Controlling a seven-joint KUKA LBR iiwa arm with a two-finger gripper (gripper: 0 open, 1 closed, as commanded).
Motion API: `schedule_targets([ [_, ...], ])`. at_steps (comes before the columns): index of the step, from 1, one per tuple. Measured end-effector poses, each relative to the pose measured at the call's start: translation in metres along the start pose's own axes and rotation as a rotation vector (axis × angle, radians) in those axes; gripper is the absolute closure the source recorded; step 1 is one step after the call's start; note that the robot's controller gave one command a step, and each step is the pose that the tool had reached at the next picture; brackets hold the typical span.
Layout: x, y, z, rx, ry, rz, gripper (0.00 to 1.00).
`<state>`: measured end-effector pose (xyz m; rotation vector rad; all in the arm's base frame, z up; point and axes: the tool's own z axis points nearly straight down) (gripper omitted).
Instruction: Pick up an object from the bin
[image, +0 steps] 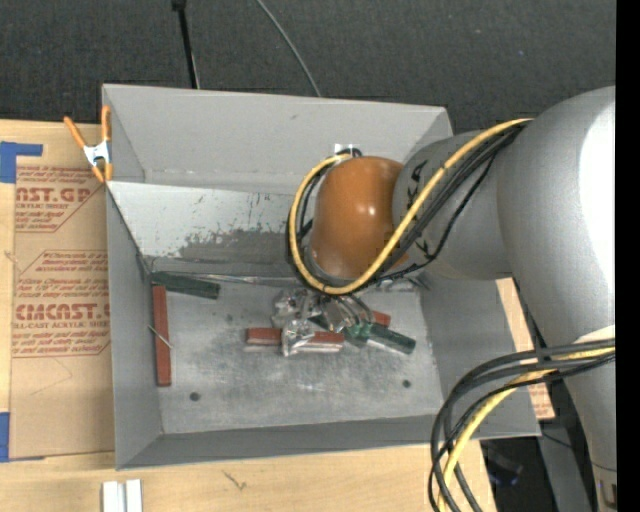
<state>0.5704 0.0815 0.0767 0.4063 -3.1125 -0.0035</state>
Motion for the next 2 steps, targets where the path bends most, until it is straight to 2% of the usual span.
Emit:
schedule_targets([
  [1, -0.002, 0.000, -0.054, 0.003, -0.006, -0.040, 1.00],
  [2, 0.024, -0.003, -0.144, 0.002, -0.005, -0.097, 1.00],
])
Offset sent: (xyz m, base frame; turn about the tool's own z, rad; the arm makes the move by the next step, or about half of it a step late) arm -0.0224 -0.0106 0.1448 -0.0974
